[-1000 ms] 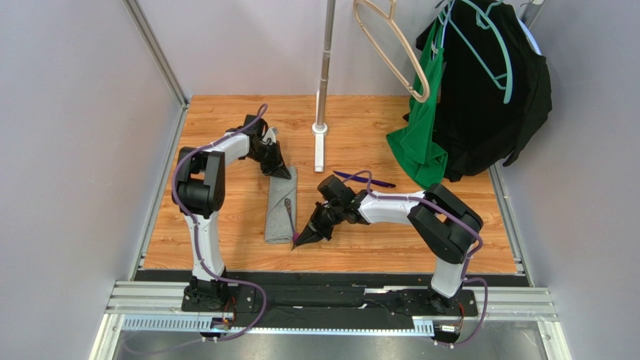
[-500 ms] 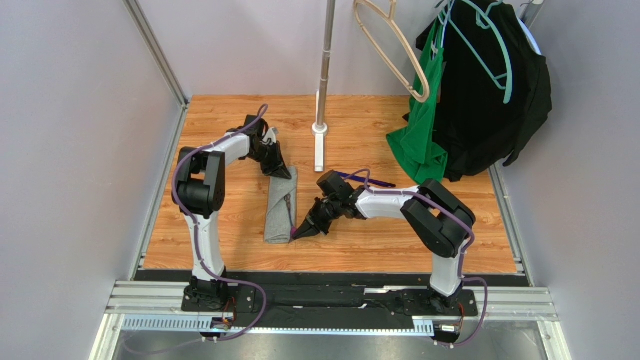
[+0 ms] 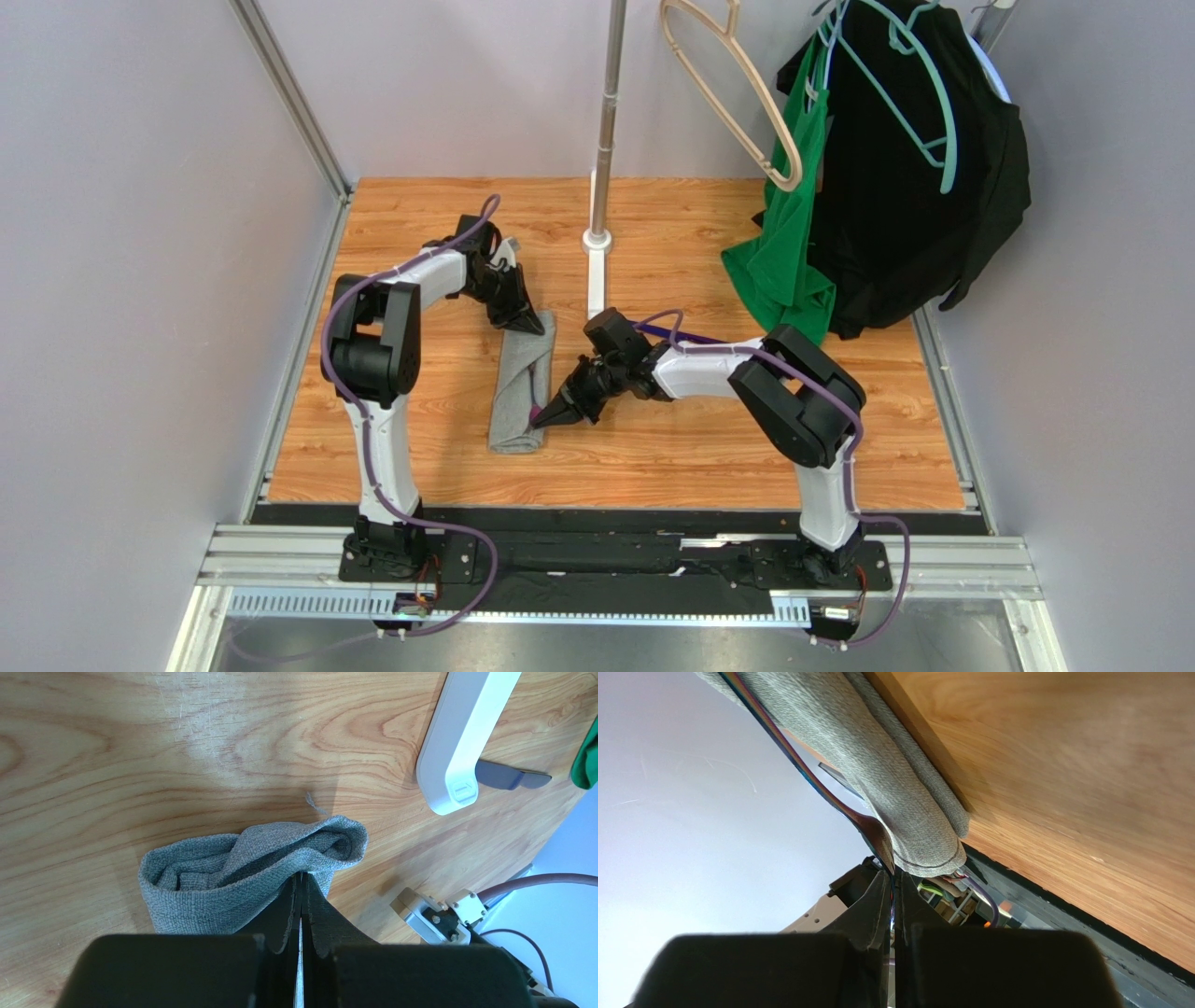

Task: Fold the napkin into a case and place the utensils inside
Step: Insert the fork into the folded napkin.

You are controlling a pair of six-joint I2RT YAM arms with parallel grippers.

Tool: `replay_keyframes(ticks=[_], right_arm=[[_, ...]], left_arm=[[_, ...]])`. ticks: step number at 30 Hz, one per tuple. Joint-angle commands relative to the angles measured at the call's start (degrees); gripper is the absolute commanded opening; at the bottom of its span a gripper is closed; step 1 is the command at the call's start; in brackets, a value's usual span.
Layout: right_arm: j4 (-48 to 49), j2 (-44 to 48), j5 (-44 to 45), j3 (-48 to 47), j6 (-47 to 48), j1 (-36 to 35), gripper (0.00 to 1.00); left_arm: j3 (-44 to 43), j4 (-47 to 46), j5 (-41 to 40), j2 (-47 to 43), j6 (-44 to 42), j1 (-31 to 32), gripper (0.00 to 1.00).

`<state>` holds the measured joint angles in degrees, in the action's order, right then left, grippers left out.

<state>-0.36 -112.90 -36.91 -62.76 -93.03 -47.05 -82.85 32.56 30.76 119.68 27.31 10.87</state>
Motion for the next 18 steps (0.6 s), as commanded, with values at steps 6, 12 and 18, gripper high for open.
replay_keyframes(ticks=[6,12,18], right_arm=[[7.04,-1.52,6.06,-1.13,-2.59,0.55,0.0],[10.38,-1.62,6.23,1.32,-4.79,0.64,0.0],[13.45,-2.06,6.23,3.43,-5.93,0.73,0.0]], left_arm=[[0.93,0.4,-0.53,-1.99,0.11,0.81,0.0],[1.28,-0.12,-0.26,-5.5,0.29,0.73,0.11],[3.99,2.25,-4.4,-16.3,0.99,-0.94,0.4]])
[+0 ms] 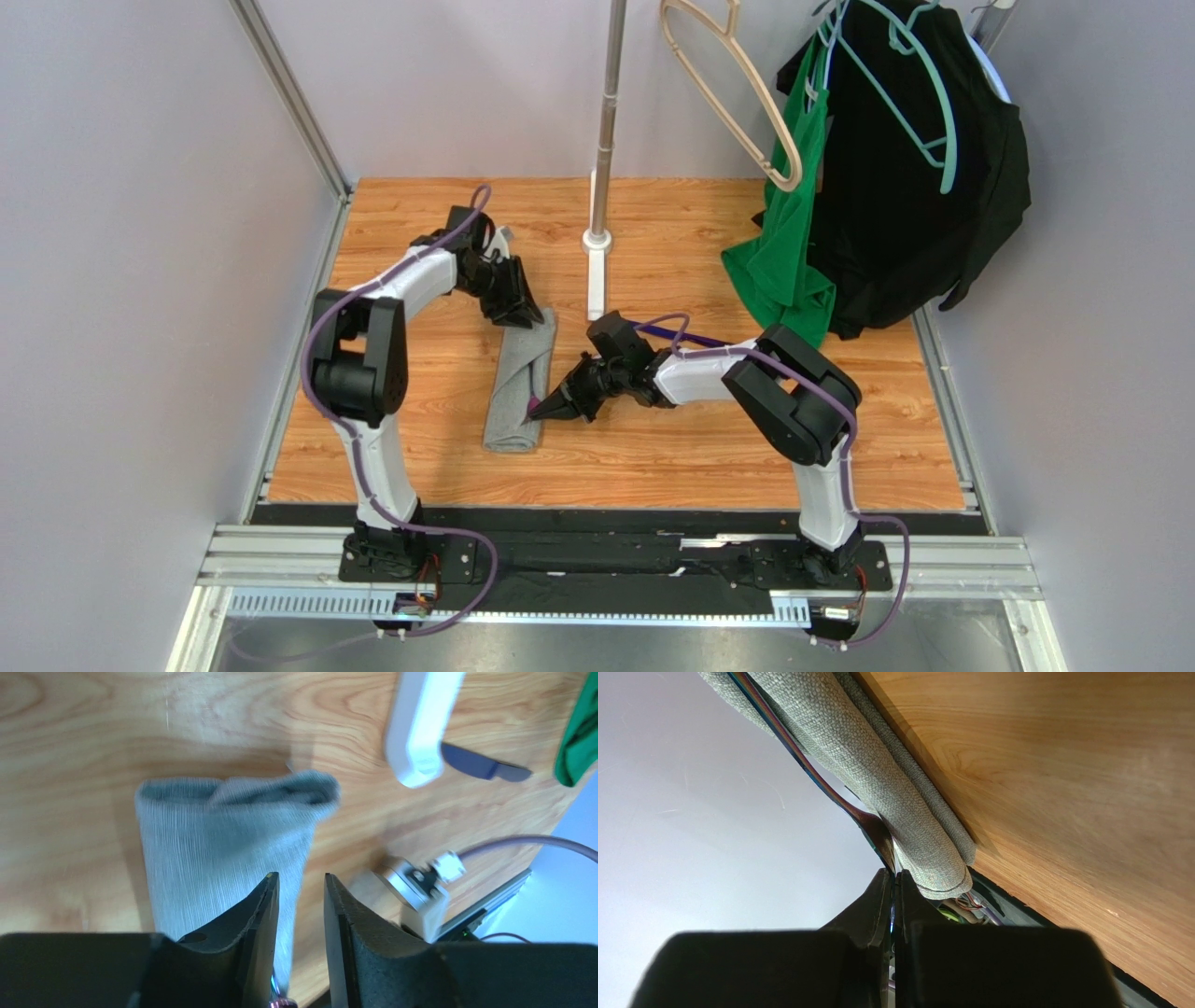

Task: Fold the napkin into a case and place the utensils inside
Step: Insert the fork into the folded napkin.

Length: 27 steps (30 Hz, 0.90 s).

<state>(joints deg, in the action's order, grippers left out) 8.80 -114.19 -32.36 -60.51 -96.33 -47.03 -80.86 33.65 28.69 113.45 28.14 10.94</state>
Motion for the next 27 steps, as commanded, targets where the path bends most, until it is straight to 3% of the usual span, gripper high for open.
replay_keyframes(ticks=[1,3,10,27], right_arm=[[4.82,-0.86,1.77,1.36,-2.89,0.71,0.0],[5.26,-0.86,2.04,1.62,-3.16,0.62,0.0],[6.41,-0.68,2.65,1.89,-4.12,0.53,0.0],[8.08,-2.35,3.35,1.1,-5.09,0.44,0.03]], left_arm=[[3.59,0.98,-3.1,-11.74,0.77,-2.23,0.47],[8.93,0.63,-4.77,-17.01,2.53,-3.81,0.47],[23.36,0.55,-9.35,-24.42,7.8,-6.02,0.25],[38.84,-7.89,-9.09,-29.95,12.29,-3.56,0.14]])
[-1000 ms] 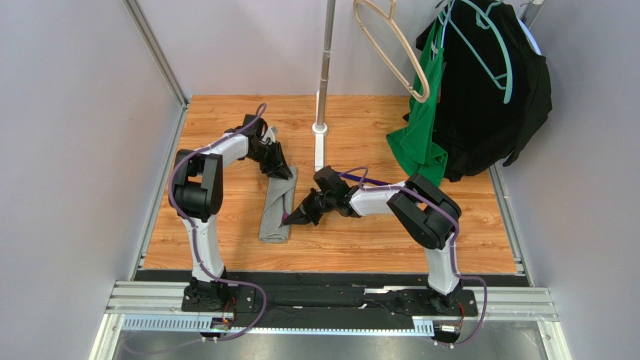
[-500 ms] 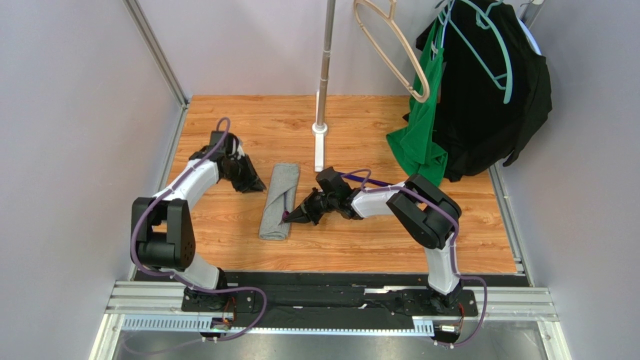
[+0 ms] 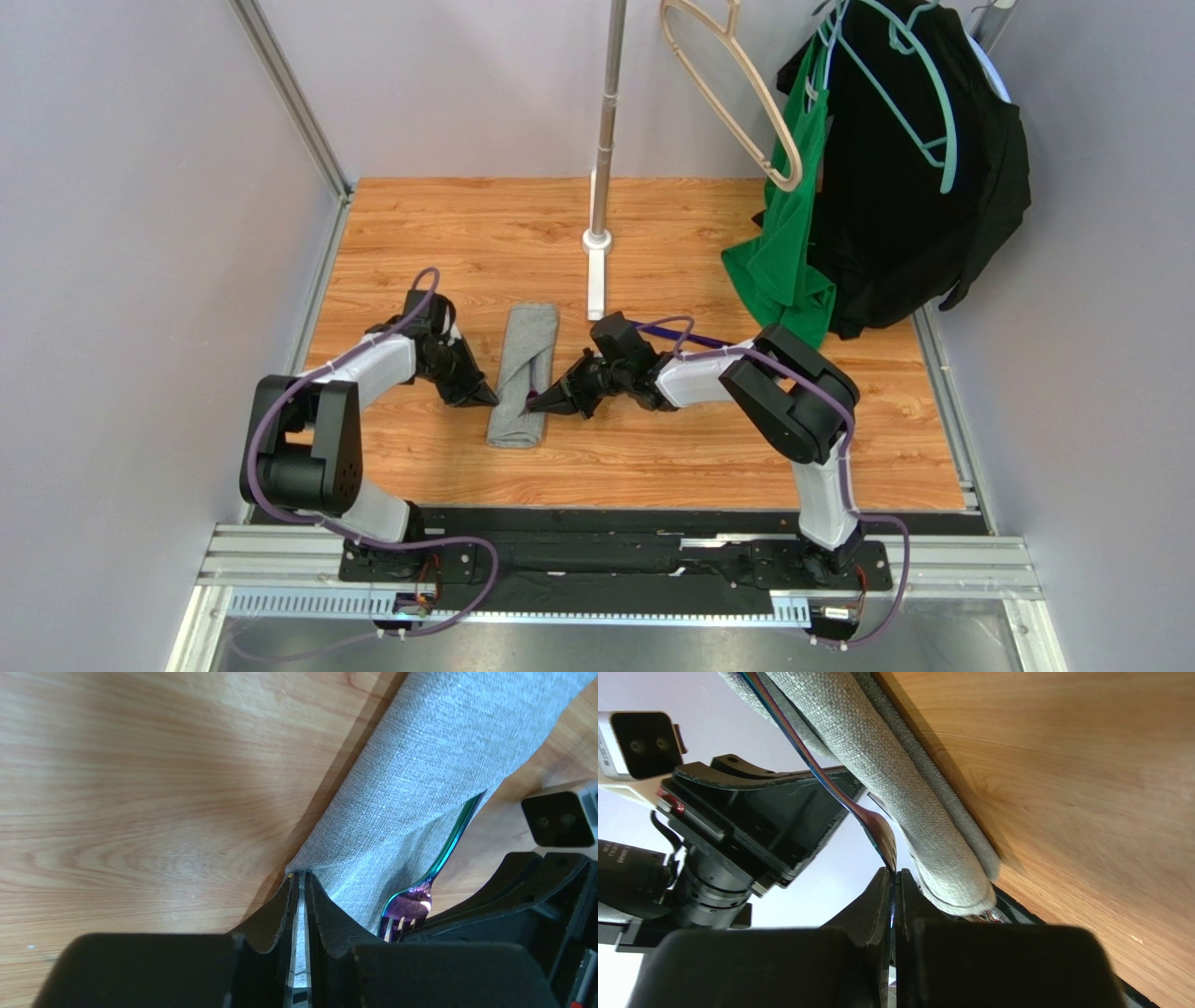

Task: Fold the napkin into a case and place the utensils inside
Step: Insert the fork into the folded napkin.

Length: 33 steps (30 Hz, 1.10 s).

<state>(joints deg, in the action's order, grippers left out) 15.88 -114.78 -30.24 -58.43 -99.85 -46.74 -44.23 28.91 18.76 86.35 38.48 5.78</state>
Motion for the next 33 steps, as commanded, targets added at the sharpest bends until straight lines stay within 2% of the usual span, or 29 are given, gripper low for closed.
replay_keyframes(ticks=[1,7,10,13,14,16,18,19,20,21,22,23,25,26,27,28,29,30,32,33], right_arm=[[1.0,-1.85,1.67,-1.07,-1.57,0.07,0.04],[-1.55,-2.46,1.94,-2.38,0.09,0.25,0.08],[-3.04,-2.46,1.59,-2.47,1.59,0.33,0.16],[-6.03,-1.15,2.11,-2.3,4.74,0.51,0.3],[-6.99,-0.62,2.38,-2.38,6.15,0.51,0.38],[-11.65,1.66,2.81,-3.08,11.13,0.95,0.52],[-18.9,3.77,3.6,-4.31,15.54,1.21,0.62],[-20.96,5.86,4.22,-5.02,21.66,1.91,0.7],[-23.85,7.02,5.27,-6.85,24.59,2.26,0.75],[-27.88,8.07,6.76,-7.74,28.19,2.53,0.84],[-30.97,10.0,8.95,-9.14,31.62,3.4,0.99],[-34.56,11.15,10.45,-12.2,38.87,4.02,1.0],[-42.22,13.96,16.4,-15.11,47.6,5.77,1.0],[-45.73,15.36,19.49,-18.78,59.57,6.22,1.0],[-51.94,15.55,27.43,-20.82,65.69,6.57,1.0],[-53.39,15.29,30.04,-21.89,73.67,7.1,1.0],[-55.06,13.55,34.33,-22.94,86.1,7.36,1.0],[-57.95,12.31,40.11,-25.39,92.93,8.24,1.0],[-61.04,8.11,40.26,-26.99,109.42,9.12,1.0],[-61.05,6.6,44.35,-27.6,111.87,10.78,0.99]], left_arm=[[2.56,-3.33,0.84,-3.46,2.39,1.6,0.14],[2.13,-2.28,0.05,-5.04,1.87,1.6,0.13],[1.51,-1.66,-0.05,-5.48,1.6,1.6,0.13],[1.34,-1.66,0.31,-6.01,1.86,1.6,0.13],[1.25,-1.83,0.4,-6.27,1.78,1.69,0.13],[1.07,-1.4,-0.3,-7.5,1.42,1.6,0.14],[0.64,-0.96,-1.09,-8.91,1.07,1.6,0.16],[0.46,-0.52,-1.19,-9.44,0.98,1.6,0.17],[-0.24,-0.43,-1.27,-9.88,0.98,1.6,0.2],[-0.42,-0.52,-1.36,-10.84,1.07,1.6,0.22],[-0.68,-0.34,-1.36,-11.2,1.07,1.6,0.22],[-1.38,0.09,-1.45,-11.63,1.07,1.6,0.24],[-2.26,1.06,-1.45,-13.04,0.37,1.6,0.25],[-2.61,1.15,-1.19,-13.83,0.11,1.6,0.26],[-2.97,1.33,-0.49,-15.58,-0.68,1.69,0.26],[-3.32,1.68,0.04,-16.38,-1.21,1.6,0.26],[-3.76,1.59,0.74,-17.17,-1.47,1.69,0.26],[-4.2,1.59,2.57,-18.66,-2.09,1.78,0.26],[-5.43,1.77,5.47,-19.98,-3.58,1.95,0.27],[-5.95,2.9,5.93,-20.95,-4.02,2.04,0.27]])
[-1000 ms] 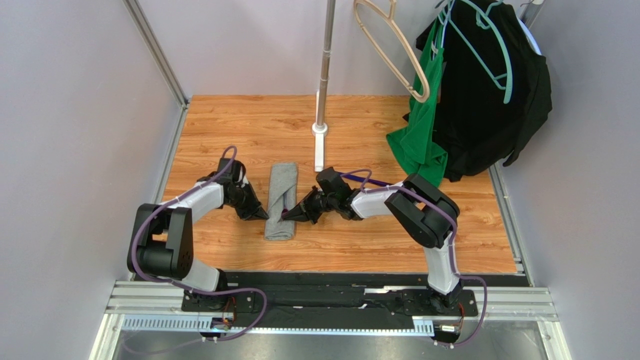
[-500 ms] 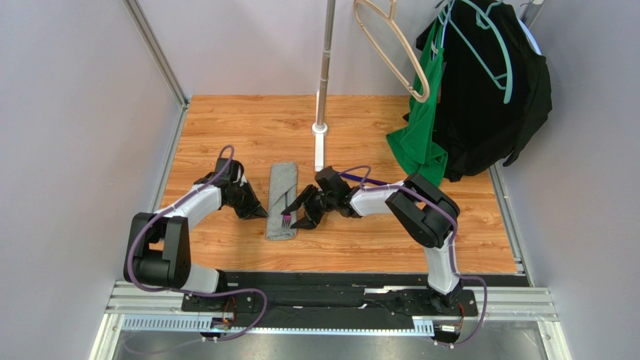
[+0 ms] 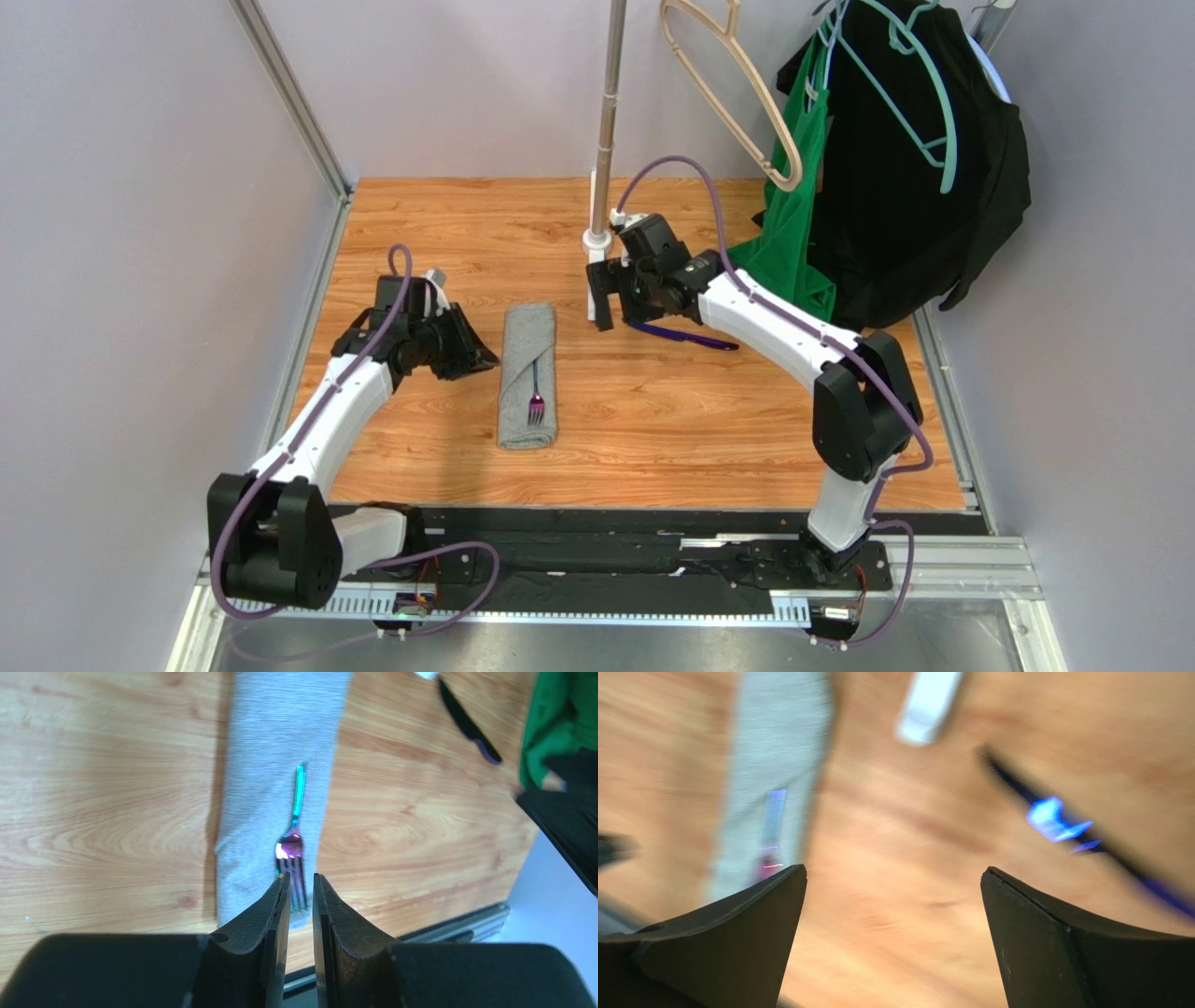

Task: Fold the napkin into a case and place the utensils inside
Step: Insert the fork into the folded napkin, then pick up the knife from the center of the board.

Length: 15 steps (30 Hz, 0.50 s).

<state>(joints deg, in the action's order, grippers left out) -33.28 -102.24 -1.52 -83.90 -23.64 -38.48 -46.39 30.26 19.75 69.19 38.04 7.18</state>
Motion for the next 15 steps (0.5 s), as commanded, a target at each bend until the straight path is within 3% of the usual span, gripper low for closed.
replay_keyframes(ticks=[1,5,11,14,15], right_arm=[[-11.9,-7.09,14.45,-2.41,37.59,4.01,0.98],[-8.58,-8.51,4.79,-0.49,44.72,11.4,0.88],[-4.59,-7.01,5.3,5.41,53.25,12.29,0.81],[-7.4,-8.41,2.49,5.41,55.45,13.34,0.68],[-8.63,-9.11,2.31,5.06,56.06,13.34,0.59]], left_arm=[[-4.84,1.99,5.12,-4.41,-3.94,0.9,0.29],[-6.17,3.49,8.63,-6.87,-5.52,1.61,0.31],[-5.91,3.76,10.48,-8.45,-5.88,1.7,0.32],[-5.38,2.7,12.41,-9.07,-4.56,1.7,0.31],[-5.29,2.26,12.59,-9.24,-4.29,1.7,0.32]])
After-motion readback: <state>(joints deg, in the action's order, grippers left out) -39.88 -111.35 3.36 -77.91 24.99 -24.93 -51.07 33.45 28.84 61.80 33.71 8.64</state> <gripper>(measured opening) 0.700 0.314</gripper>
